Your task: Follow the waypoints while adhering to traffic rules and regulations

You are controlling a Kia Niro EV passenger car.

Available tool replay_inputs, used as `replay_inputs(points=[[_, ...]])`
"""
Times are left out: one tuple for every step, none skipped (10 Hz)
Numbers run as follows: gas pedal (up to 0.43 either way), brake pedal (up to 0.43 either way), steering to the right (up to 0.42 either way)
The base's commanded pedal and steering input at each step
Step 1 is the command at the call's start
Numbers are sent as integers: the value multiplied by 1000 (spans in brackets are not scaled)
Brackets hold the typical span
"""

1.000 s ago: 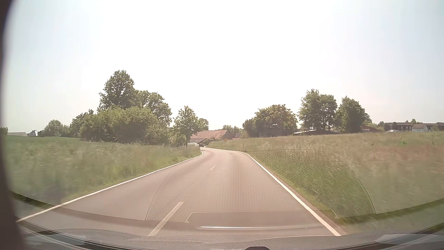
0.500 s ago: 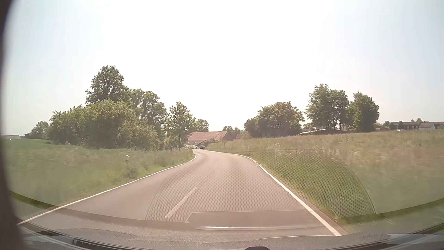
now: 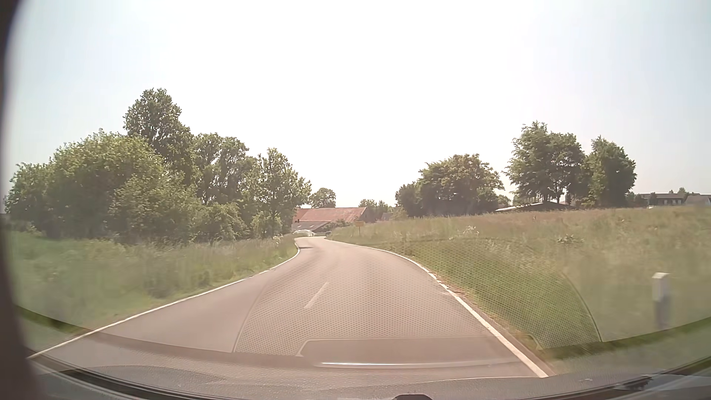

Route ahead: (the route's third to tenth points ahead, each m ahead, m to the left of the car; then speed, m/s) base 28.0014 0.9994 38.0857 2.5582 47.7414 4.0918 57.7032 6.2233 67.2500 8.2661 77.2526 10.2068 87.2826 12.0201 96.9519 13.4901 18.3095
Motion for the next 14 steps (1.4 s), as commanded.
replay_inputs(points=[[67,0,-12],[67,0,-14],[67,0,-15],[67,0,-17],[67,0,-20],[59,0,-21],[59,0,-22],[59,0,-24],[59,0,-26],[39,0,-26],[39,0,-27],[39,0,-29],[39,0,-29],[47,0,-30]])
